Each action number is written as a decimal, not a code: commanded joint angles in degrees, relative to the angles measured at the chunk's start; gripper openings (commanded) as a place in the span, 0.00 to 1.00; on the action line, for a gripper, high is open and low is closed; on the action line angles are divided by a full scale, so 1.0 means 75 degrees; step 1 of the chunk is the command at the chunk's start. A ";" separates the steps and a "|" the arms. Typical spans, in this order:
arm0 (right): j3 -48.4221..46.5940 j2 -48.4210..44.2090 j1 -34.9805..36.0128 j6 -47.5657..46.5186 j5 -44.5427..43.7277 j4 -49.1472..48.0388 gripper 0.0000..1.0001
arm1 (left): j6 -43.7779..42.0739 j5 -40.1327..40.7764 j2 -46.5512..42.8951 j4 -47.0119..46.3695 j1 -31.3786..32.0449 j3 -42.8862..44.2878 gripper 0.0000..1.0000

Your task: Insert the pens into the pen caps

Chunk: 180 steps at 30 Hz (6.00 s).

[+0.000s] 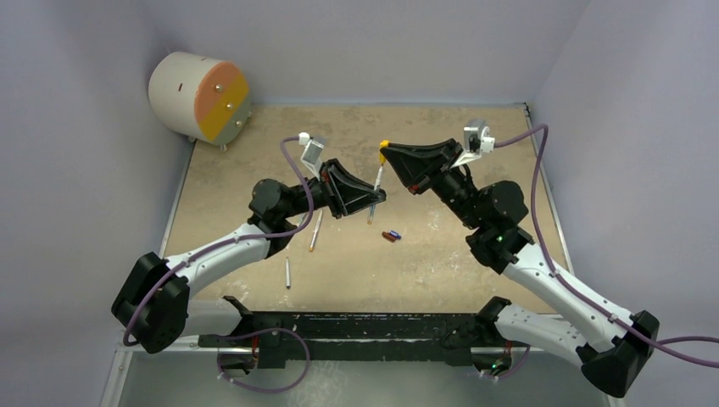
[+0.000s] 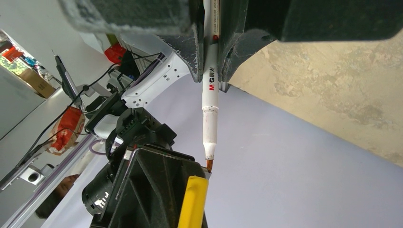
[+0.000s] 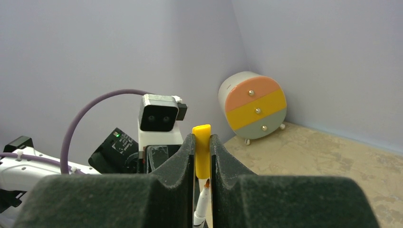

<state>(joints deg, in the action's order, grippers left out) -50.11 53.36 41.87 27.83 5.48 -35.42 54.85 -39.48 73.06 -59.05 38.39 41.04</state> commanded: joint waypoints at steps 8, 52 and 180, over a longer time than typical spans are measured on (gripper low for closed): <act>0.0152 -0.0060 -0.0003 0.0031 -0.0121 -0.0323 0.00 | -0.0185 -0.0097 -0.0323 -0.0287 0.0006 0.0375 0.00; -0.0295 -0.1031 -0.0004 -0.0294 -0.0510 0.1188 0.27 | -0.1568 -0.1056 0.0076 0.1187 0.0066 0.1294 0.00; -0.0047 -0.0855 0.0558 -0.0352 0.0411 0.4354 0.36 | -0.3476 -0.2234 -0.0587 0.3701 0.0177 0.2984 0.00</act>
<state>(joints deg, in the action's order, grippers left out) -51.18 46.50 46.09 26.57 8.58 -11.64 30.30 -56.60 72.36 -23.35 39.33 61.91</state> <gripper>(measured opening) 0.342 0.086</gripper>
